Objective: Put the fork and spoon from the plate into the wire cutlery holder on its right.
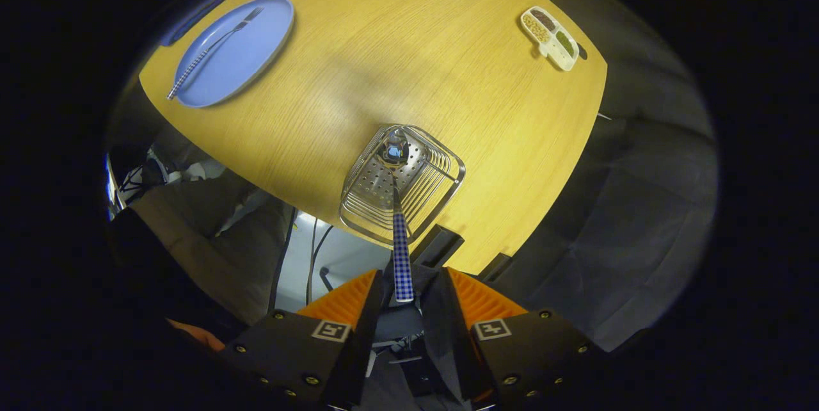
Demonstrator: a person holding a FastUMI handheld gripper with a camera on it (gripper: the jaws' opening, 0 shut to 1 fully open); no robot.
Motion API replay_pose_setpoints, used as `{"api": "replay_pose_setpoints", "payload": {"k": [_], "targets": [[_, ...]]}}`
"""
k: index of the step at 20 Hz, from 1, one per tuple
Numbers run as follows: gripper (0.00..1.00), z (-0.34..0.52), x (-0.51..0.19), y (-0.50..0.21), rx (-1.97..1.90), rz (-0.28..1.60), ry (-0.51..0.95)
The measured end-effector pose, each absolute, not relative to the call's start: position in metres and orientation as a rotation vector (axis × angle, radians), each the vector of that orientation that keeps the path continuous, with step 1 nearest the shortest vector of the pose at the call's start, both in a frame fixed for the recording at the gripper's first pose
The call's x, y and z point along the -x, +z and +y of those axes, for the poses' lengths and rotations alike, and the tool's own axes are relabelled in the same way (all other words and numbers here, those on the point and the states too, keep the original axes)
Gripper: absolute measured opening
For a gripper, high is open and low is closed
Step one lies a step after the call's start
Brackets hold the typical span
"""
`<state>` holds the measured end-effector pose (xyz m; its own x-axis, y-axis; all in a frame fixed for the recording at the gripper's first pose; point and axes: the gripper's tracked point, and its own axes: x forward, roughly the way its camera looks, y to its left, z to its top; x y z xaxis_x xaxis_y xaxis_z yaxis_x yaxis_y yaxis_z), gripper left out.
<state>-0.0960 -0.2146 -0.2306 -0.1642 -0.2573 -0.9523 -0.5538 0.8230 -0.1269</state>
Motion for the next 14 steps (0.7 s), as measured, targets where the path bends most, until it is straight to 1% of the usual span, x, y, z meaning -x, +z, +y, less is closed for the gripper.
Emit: {"api": "replay_pose_setpoints", "payload": {"k": [1, 2, 3, 4, 5, 7, 9, 14], "targets": [[0.62, -0.209, 0.098, -0.222, 0.632, 1.73, 0.306], [0.73, -0.2, 0.1, -0.214, 0.629, 1.695, 0.314], [0.8, -0.191, 0.098, -0.206, 0.623, 1.646, 0.303], [0.92, -0.186, 0.096, -0.201, 0.62, 1.583, 0.266], [0.96, -0.179, 0.089, -0.193, 0.618, 1.509, 0.22], [0.95, -0.163, 0.079, -0.181, 0.586, 1.373, 0.143], [0.95, -0.143, 0.078, -0.172, 0.54, 1.287, 0.1], [0.95, -0.088, 0.086, -0.158, 0.439, 1.172, 0.121]]}}
